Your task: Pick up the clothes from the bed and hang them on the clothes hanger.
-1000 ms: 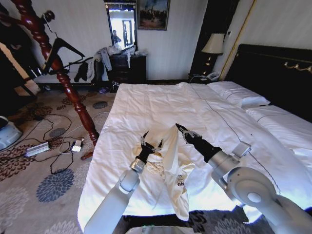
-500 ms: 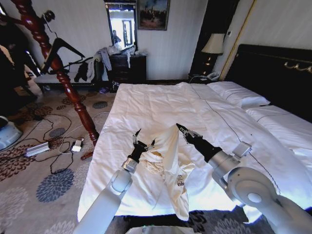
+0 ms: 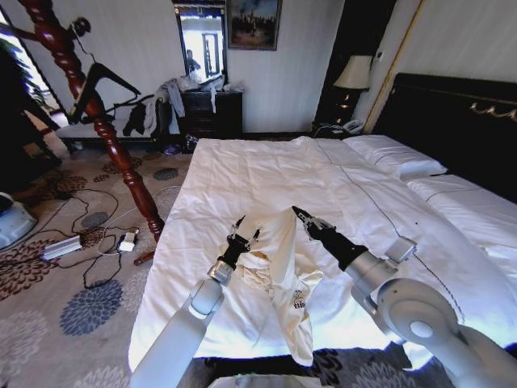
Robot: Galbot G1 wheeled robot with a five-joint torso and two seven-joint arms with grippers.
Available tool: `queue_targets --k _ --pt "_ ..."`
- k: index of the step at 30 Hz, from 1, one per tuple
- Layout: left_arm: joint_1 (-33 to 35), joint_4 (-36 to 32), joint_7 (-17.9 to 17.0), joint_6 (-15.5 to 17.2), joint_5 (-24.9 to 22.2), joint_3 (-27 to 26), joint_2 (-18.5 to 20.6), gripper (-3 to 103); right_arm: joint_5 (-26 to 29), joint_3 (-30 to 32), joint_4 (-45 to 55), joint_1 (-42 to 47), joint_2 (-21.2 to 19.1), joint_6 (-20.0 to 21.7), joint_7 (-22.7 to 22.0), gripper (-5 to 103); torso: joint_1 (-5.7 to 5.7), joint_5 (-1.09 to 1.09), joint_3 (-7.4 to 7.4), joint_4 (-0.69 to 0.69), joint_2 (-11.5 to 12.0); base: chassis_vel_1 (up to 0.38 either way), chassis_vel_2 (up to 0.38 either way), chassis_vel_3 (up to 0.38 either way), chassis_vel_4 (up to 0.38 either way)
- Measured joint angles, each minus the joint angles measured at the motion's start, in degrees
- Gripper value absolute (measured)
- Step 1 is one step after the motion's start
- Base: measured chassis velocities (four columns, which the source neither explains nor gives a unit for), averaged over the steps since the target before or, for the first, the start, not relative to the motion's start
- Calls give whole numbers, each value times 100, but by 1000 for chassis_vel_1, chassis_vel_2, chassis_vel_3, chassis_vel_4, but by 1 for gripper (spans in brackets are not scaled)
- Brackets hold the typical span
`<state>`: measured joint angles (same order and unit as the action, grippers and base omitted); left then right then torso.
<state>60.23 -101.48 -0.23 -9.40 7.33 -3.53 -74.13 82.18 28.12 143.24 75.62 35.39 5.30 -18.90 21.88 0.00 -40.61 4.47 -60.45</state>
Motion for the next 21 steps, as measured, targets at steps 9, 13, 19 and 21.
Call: queue_targets --k 9,13,19,21 --pt "-22 -77 288 -45 -223 -35 114 19 -181 -90 0 33 -25 -4 475 0 0 0 0 0 0 0 0 0 0" --pt "9 -189 469 -55 -440 -62 227 3 -274 -195 0 62 -34 25 628 0 0 0 0 0 0 0 0 0 0" --pt "129 -519 946 66 -1152 -142 532 0 -156 -270 0 -11 -157 149 574 0 0 -1 0 1 0 0 0 0 0" --pt "239 -747 1095 280 -1663 -176 782 0 83 -217 0 -226 -305 187 481 0 0 -1 0 0 0 0 0 0 0"
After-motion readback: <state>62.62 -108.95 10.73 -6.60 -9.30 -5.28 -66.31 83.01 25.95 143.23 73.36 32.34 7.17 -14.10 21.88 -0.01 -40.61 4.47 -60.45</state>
